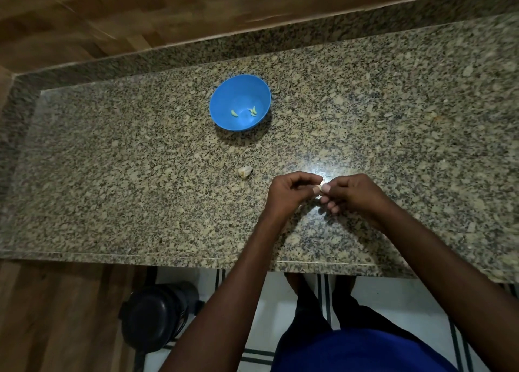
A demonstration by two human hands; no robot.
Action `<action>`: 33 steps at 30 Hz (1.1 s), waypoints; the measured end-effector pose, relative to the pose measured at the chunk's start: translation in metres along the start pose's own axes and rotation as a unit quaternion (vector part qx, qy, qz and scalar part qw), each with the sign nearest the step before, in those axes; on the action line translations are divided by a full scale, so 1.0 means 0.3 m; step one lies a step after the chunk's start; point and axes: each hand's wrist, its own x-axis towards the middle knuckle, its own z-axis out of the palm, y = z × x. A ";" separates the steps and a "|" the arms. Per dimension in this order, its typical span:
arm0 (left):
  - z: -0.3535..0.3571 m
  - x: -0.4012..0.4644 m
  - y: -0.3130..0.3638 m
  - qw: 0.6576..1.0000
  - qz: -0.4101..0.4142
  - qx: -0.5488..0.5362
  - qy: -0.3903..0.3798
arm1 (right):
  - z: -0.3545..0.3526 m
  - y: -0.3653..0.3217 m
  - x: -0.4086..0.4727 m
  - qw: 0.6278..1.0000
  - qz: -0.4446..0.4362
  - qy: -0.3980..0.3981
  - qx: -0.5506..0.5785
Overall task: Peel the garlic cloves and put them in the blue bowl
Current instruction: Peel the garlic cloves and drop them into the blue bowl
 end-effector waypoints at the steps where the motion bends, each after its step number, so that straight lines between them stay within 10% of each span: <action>1: 0.001 0.001 0.001 1.000 0.004 0.014 0.001 | -0.004 0.003 0.003 1.000 -0.003 0.004 0.001; 16: 0.057 -0.025 -0.011 0.974 -0.092 -0.203 0.033 | 0.019 0.008 -0.009 0.996 -0.076 -0.007 0.050; 33: 0.016 -0.031 0.020 0.998 -0.018 -0.061 0.021 | 0.009 -0.020 -0.033 0.973 -0.149 0.080 -0.155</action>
